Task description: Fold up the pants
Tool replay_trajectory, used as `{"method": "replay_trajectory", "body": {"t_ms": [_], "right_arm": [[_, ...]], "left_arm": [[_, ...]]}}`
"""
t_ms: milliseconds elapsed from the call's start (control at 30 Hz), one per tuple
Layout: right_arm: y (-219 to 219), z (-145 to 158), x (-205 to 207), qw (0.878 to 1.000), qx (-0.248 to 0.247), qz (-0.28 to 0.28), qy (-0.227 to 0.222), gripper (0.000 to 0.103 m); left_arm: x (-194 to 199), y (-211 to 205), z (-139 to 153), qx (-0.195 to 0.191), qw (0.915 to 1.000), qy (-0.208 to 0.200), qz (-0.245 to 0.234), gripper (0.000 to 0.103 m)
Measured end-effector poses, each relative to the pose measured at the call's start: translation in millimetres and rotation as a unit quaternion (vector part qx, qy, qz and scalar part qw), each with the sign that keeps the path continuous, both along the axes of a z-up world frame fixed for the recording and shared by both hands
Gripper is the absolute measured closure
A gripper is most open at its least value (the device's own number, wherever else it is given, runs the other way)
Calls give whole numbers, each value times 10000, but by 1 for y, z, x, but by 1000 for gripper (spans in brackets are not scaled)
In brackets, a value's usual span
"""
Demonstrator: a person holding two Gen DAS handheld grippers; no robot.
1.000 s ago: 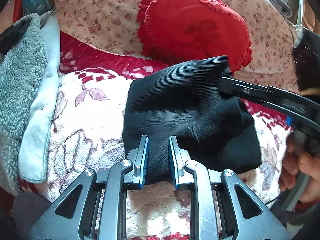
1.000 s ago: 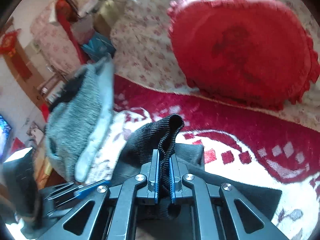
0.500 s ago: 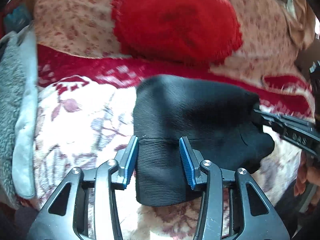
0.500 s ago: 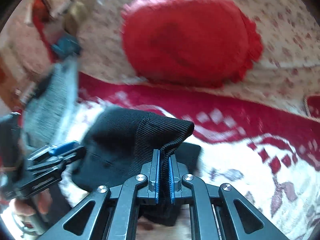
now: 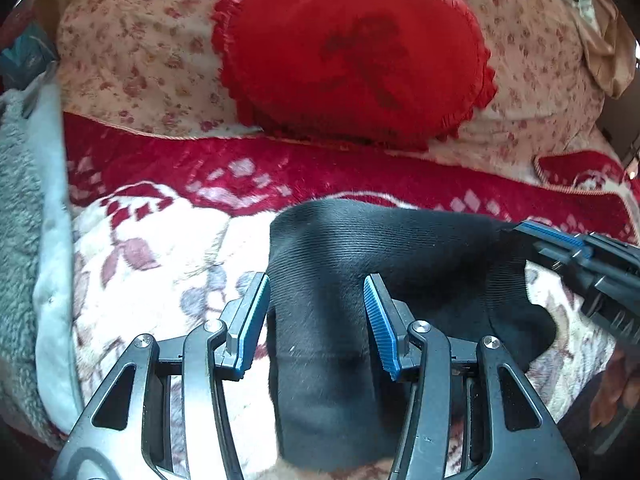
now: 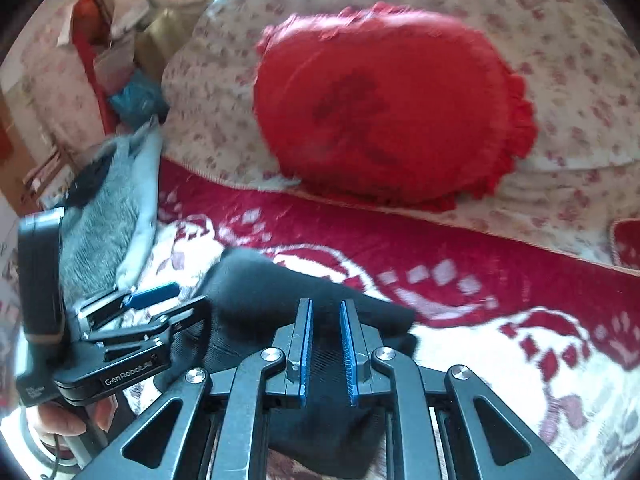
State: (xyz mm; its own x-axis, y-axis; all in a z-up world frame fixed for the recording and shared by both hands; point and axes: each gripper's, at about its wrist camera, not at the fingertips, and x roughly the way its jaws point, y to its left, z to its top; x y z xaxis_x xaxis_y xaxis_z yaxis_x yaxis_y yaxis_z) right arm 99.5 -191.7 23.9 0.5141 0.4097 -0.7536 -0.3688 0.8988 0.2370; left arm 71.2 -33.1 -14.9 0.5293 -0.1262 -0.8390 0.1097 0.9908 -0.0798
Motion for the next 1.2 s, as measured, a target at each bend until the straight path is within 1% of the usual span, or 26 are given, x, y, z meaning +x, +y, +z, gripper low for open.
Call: {"method": "replay_trajectory", "body": {"t_ms": [33, 167, 200, 267, 333, 467, 567, 667, 800, 933, 1100, 1200], "right_arm": [[5, -6, 3, 10000, -50, 6, 66, 90], [17, -38, 21, 9985, -378, -63, 388, 90], [18, -46, 25, 9983, -394, -89, 421, 90], [18, -49, 31, 9985, -399, -117, 362, 90], [18, -49, 34, 9982, -415, -105, 420, 90], [15, -34, 27, 9982, -345, -41, 479, 90], [11, -23, 7, 9986, -266, 60, 451, 90], [8, -18, -15, 9987, -267, 103, 412, 90], [4, -19, -34, 9988, -225, 73, 431, 90], [2, -22, -46, 9985, -260, 85, 482, 90], [1, -34, -55, 9976, -368, 83, 582, 90], [1, -42, -59, 9979, -359, 68, 533, 90]], "left_arm": [[4, -2, -4, 13, 10000, 68, -32, 55], [17, -5, -12, 77, 9999, 68, 18, 44], [19, -5, -13, 61, 9999, 70, 40, 43], [23, -2, -15, -47, 9999, 83, 135, 40], [22, -1, -14, -84, 9998, 91, 153, 40], [11, 2, -9, -100, 9998, 87, 144, 40], [-1, 3, -6, -63, 9999, 49, 149, 40], [-12, 2, -5, -27, 9999, 45, 130, 41], [-24, 0, -6, 31, 9999, 35, 97, 40], [-31, 0, -10, -7, 9999, 77, 101, 40], [-33, -1, -16, -43, 9999, 92, 126, 40], [-34, -3, -17, -16, 9999, 58, 128, 40]]}}
